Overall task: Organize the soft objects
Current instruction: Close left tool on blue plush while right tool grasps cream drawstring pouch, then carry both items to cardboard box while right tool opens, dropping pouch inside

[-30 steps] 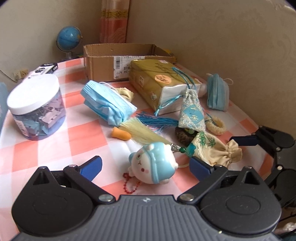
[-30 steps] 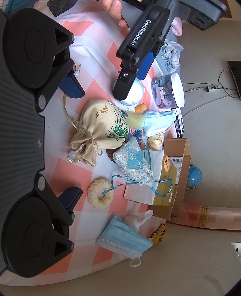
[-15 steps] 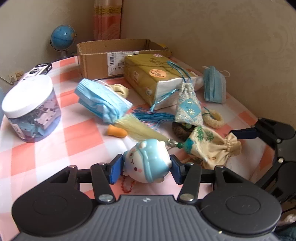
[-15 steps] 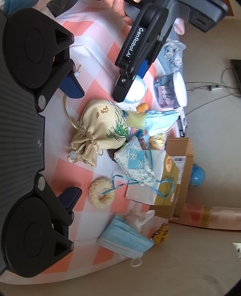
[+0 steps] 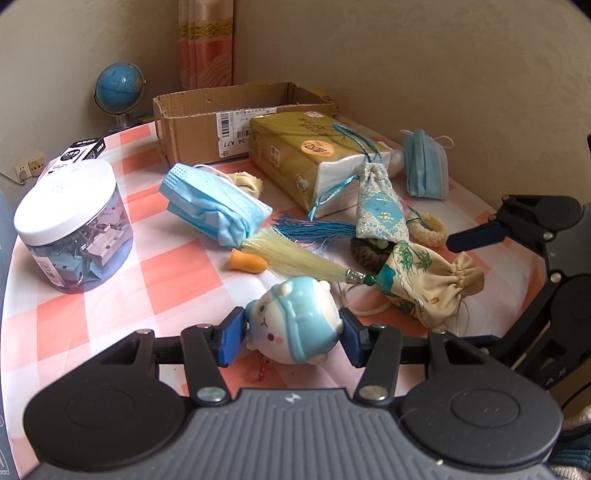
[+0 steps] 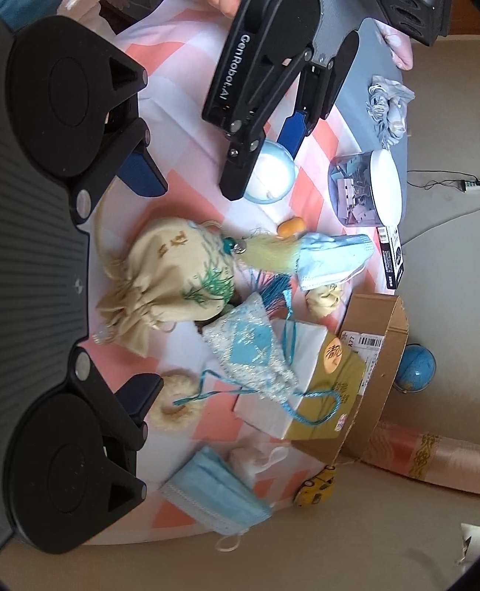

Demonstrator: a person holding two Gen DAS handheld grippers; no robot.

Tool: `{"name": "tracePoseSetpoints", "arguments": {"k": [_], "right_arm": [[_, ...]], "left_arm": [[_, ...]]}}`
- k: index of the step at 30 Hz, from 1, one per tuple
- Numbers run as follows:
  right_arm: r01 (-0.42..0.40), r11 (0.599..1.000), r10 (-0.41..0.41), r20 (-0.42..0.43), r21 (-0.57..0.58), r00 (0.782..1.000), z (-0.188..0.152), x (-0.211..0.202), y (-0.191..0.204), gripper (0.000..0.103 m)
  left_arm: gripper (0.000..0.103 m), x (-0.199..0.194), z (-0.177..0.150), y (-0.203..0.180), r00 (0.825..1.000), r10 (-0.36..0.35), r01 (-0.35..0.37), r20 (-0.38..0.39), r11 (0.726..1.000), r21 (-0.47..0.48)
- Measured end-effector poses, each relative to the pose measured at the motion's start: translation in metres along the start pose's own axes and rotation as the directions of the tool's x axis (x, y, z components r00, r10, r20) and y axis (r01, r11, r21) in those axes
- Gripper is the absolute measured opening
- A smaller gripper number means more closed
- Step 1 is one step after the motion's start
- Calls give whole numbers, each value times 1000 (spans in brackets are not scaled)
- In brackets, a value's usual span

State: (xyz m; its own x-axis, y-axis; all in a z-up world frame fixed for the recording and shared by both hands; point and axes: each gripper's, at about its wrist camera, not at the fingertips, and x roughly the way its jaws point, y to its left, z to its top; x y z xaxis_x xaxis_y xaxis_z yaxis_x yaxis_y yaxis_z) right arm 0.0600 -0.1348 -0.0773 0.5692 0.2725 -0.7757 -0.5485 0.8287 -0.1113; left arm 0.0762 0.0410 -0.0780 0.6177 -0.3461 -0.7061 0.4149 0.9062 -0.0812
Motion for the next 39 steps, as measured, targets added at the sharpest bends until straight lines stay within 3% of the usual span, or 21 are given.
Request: {"name": "tracePoseSetpoints", "arguments": {"k": [6,17,39], "right_arm": [[-7,1000,7,7,-7,1000,12,1,3,98],[-17,1000,16,-39,-24,999,19,8,10,62],[13,999,-11,53,-43,999,37,-53,-10,60]], "left_arm": [[53,-1,-2,6,1000,-4,4,1,1000,-8],[53,-3,-3,11,1000,-11,11,4,1000,-6],[52,-38,26,0,999,-22,20,27,998,63]]}}
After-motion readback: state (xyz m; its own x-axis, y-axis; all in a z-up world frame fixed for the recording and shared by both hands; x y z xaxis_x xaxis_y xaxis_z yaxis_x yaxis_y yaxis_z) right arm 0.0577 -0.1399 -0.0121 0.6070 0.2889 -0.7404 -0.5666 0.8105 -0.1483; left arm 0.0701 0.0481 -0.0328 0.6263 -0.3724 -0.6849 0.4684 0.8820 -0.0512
